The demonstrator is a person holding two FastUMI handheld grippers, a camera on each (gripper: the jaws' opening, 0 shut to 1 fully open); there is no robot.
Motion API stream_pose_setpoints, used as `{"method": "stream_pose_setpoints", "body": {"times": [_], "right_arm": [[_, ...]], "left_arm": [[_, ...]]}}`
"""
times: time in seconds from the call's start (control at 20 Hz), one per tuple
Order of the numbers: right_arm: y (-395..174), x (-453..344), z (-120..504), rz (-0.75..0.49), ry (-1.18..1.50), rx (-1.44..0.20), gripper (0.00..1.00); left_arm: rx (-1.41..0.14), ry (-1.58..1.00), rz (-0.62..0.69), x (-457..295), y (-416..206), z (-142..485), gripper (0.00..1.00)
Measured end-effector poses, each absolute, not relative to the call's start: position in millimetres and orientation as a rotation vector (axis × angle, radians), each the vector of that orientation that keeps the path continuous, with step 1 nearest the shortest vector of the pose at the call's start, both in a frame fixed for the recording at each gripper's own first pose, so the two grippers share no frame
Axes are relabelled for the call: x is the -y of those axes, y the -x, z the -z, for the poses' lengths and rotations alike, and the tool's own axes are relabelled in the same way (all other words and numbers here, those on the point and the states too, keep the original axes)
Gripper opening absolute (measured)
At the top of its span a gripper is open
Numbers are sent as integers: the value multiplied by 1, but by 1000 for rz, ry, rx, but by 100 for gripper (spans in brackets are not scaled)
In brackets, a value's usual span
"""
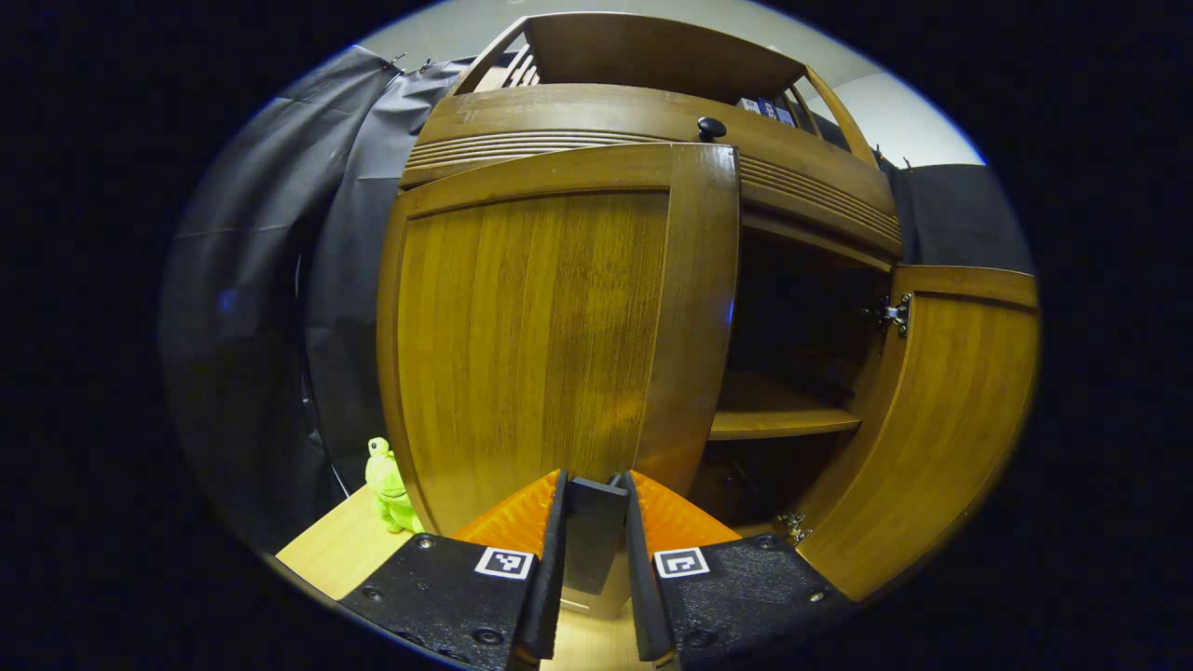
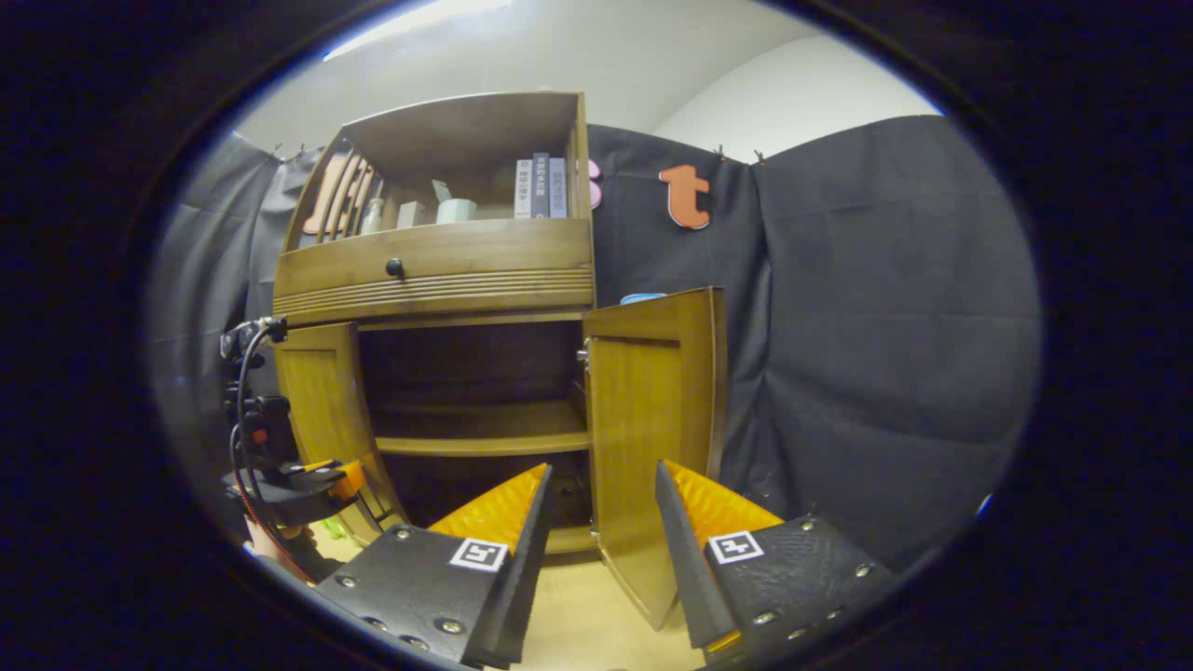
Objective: Open the right door of the double-door shoe cabinet with the right hand, and open the left door with the left hand.
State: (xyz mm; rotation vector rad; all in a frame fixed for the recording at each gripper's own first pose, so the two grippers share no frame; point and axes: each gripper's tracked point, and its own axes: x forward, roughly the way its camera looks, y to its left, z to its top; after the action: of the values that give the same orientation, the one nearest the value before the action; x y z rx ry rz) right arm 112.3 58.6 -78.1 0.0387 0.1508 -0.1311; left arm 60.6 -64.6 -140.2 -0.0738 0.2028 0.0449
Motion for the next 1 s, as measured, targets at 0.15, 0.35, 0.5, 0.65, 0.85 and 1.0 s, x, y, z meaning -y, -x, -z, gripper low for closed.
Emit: {"method": "stream_pose_setpoints", "body": {"times": [0.15, 0.35, 0.5, 0.65, 0.85, 1.0], "right_arm": [[-113, -70, 79, 97, -37, -154, 64], [-117, -83, 85, 60, -43, -170, 64], [-119, -92, 89, 32, -53, -184, 64], [-121, -105, 92, -2, -58, -196, 64], [-125, -125, 99, -61, -69, -218, 64], [-126, -142, 104, -106, -78, -231, 64]], "left_arm": [[-202, 75, -57, 58, -50, 139, 31], [-203, 94, -73, 52, -38, 138, 33], [-206, 107, -75, 47, -31, 136, 33], [-211, 131, -73, 43, -22, 136, 35], [-215, 150, -77, 33, -7, 134, 33], [-213, 163, -87, 29, 6, 143, 36]]}}
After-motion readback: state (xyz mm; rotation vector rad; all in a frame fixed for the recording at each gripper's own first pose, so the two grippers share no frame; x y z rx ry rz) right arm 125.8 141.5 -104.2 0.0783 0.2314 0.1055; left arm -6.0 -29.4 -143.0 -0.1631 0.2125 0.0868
